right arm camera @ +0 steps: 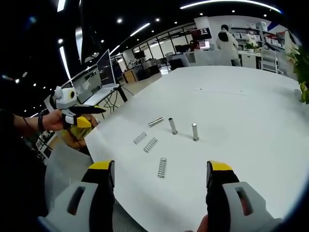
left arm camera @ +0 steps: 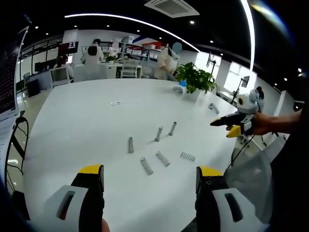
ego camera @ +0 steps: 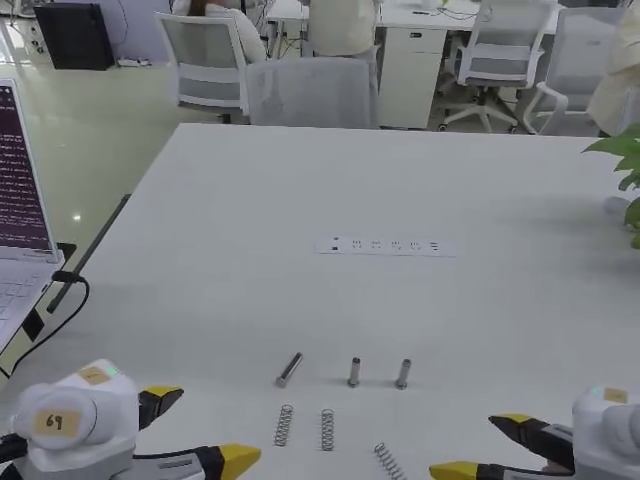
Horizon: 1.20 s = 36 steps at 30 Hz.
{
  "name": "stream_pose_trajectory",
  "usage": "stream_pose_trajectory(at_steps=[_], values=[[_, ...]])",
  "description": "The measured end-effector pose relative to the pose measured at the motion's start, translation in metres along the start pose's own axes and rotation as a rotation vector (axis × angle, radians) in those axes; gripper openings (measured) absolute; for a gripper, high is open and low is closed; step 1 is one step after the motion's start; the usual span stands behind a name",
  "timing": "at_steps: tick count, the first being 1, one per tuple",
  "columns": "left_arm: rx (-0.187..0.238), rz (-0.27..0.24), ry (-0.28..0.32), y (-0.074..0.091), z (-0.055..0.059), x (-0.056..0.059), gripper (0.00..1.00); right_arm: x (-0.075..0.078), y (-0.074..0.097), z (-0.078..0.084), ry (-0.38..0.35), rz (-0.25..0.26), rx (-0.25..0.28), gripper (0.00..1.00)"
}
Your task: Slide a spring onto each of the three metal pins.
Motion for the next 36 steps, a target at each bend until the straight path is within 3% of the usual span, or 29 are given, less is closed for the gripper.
stream_pose_trajectory(at_steps=[15, 36], values=[[0.008, 0.017, -0.003, -0.017, -0.015, -0.009, 0.73, -0.002, -0.001, 0.0, 0.005, -0.007, 0.001, 0.76], [-0.006, 0.023, -0.019, -0.036, -0.027, -0.025, 0.72, -0.002, 0.002, 0.003, -0.011, 0.001, 0.003, 0.75]])
Point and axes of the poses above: the centre of the closed fingertips' face, and the gripper's own axes: y roughly backward along the fingers, x roughly to its right, z roughly out of its underside, the point moved 8 cm from there along y, roughly backward along the fingers, and after that the axes turned 10 degrees about -x, right-handed, at the moved point
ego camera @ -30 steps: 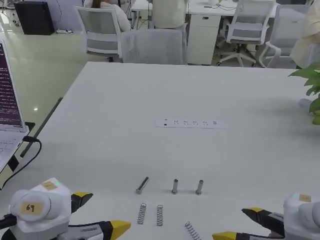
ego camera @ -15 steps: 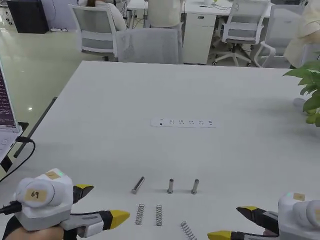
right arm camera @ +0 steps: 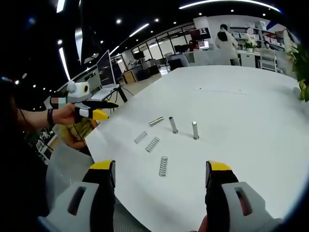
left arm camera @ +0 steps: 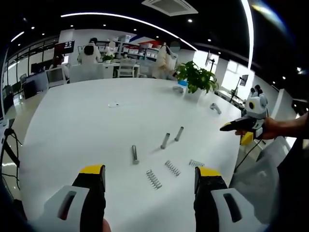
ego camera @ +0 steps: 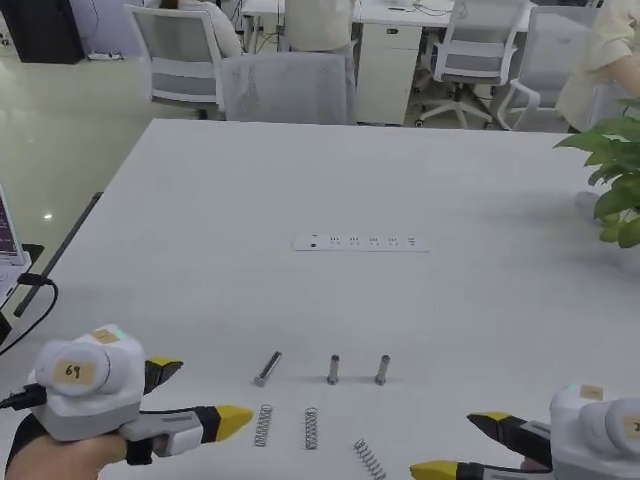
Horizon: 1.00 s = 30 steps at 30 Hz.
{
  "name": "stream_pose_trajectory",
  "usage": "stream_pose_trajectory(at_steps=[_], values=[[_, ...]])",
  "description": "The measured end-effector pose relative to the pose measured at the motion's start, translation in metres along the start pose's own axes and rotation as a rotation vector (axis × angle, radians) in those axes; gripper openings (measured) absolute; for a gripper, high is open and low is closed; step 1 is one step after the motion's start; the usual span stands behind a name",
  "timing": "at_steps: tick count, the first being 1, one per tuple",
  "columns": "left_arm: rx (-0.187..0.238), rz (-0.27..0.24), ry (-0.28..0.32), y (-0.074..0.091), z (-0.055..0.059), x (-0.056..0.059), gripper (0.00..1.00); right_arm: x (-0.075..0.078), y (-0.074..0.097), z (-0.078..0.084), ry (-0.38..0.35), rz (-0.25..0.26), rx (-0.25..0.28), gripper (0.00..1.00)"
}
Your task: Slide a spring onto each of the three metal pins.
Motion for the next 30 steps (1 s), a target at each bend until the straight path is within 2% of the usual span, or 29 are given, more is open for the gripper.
stream_pose_trajectory(at_steps=[11, 19, 30], values=[[-0.024, 0.006, -0.01, -0.015, -0.004, -0.009, 0.7, 0.002, 0.002, -0.001, 0.001, 0.006, 0.003, 0.74], [-0.04, 0.018, -0.025, -0.03, -0.012, -0.013, 0.69, 0.002, 0.0, 0.0, -0.004, 0.005, -0.008, 0.74], [-0.047, 0.025, -0.003, -0.051, -0.021, -0.02, 0.63, 0.004, -0.003, 0.002, -0.008, -0.002, -0.015, 0.73]])
Point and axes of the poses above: the centre of the closed fingertips' face, and the gripper's own axes: y roughly backward along the fingers, x roughly to its right, z roughly out of its underside, the point moved 8 cm from there along y, roughly backward along the fingers, and after that the axes turned 10 degrees about -x, right-handed, at the moved point
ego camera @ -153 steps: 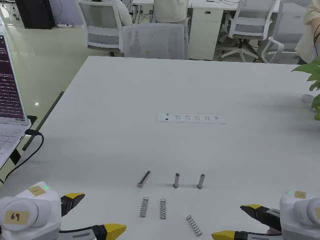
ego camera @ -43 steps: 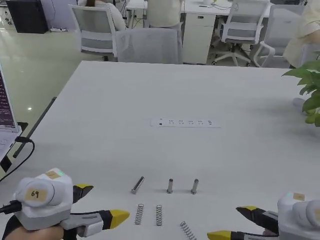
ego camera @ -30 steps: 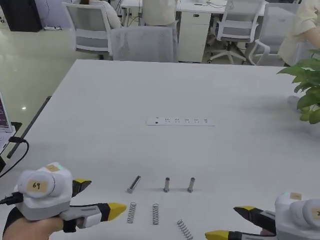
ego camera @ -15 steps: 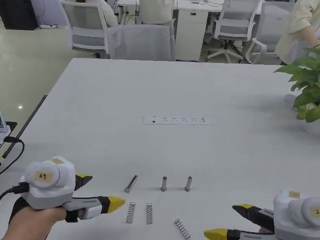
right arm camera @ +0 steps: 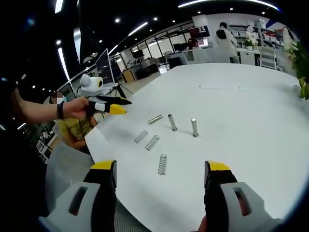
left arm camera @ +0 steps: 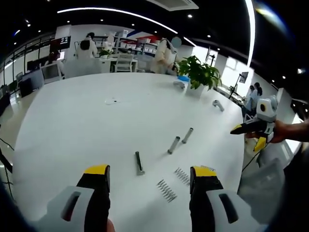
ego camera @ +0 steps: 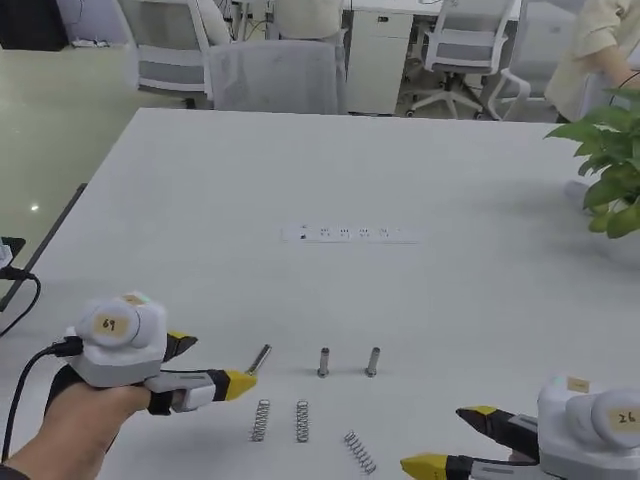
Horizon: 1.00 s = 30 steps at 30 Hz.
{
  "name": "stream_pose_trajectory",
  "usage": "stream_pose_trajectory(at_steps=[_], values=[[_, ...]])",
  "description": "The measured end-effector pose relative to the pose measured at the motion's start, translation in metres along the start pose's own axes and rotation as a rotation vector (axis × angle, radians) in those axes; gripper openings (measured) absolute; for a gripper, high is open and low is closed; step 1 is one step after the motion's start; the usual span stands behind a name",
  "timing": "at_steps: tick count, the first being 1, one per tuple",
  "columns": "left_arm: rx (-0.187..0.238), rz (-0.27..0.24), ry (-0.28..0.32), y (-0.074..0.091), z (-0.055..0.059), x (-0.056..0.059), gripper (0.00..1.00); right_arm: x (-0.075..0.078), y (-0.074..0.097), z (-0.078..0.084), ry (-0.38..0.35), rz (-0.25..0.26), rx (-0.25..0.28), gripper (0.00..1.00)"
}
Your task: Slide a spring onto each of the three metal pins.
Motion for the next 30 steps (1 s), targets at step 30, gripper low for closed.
stream_pose_trajectory(at_steps=[30], values=[[-0.111, -0.012, 0.058, -0.062, 0.0, -0.012, 0.32, 0.004, 0.0, 0.006, -0.033, -0.002, 0.003, 0.72]])
Point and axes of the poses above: the centre of the closed fingertips' face, and the gripper's own axes: y roughly backward along the fingers, x roughly to its right, z roughly out of its underside, the point moved 8 cm from there along y, roughly backward along the fingers, and after that the axes turned 10 degrees about -x, right-handed, at the moved point
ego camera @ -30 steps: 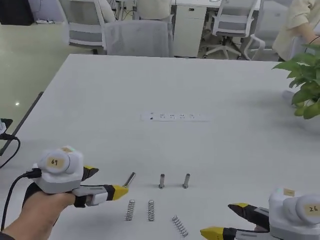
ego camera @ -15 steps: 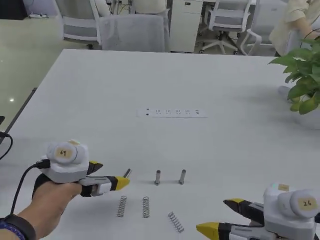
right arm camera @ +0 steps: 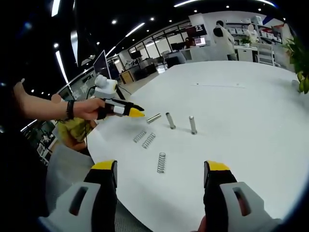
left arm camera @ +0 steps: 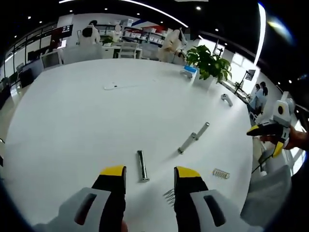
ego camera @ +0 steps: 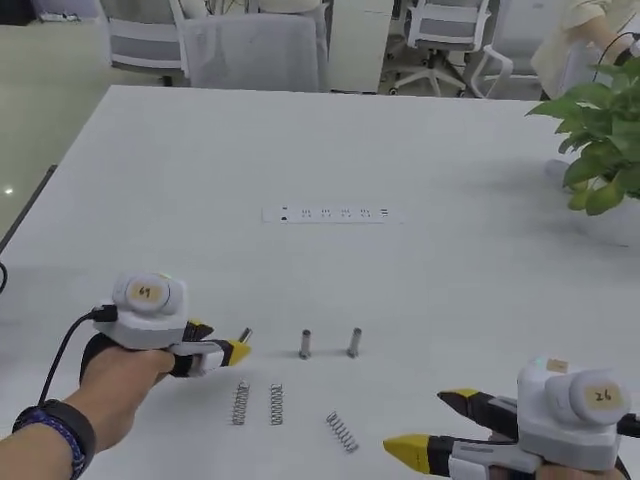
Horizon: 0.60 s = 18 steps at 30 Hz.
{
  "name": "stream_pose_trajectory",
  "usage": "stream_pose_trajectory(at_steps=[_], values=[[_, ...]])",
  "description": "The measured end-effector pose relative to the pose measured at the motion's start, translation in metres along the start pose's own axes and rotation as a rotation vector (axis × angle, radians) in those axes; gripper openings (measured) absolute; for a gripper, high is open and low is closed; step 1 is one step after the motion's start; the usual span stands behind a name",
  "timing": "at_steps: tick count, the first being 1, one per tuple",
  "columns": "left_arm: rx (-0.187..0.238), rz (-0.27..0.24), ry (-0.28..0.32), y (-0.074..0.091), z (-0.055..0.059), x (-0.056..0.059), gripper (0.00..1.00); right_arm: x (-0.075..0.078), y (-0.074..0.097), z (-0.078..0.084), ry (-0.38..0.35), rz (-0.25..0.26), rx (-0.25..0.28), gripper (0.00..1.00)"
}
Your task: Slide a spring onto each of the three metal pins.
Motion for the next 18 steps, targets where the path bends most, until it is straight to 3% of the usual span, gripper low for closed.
stream_pose_trajectory(at_steps=[7, 18], values=[[-0.053, -0.023, 0.0, -0.014, 0.003, -0.004, 0.23, 0.0, -0.001, 0.001, -0.002, 0.001, -0.007, 0.72], [-0.091, -0.016, 0.012, -0.03, 0.004, -0.007, 0.09, -0.002, -0.004, 0.0, -0.004, -0.006, -0.009, 0.72]])
Point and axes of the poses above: the centre of the closed fingertips' face, and the gripper's own axes: y roughly backward along the fingers, x roughly to its right, z roughly out of its underside, the point moved 8 cm from there along y, roughly backward along the fingers, and after that the axes turned 10 degrees about -x, right-handed, at the moved point
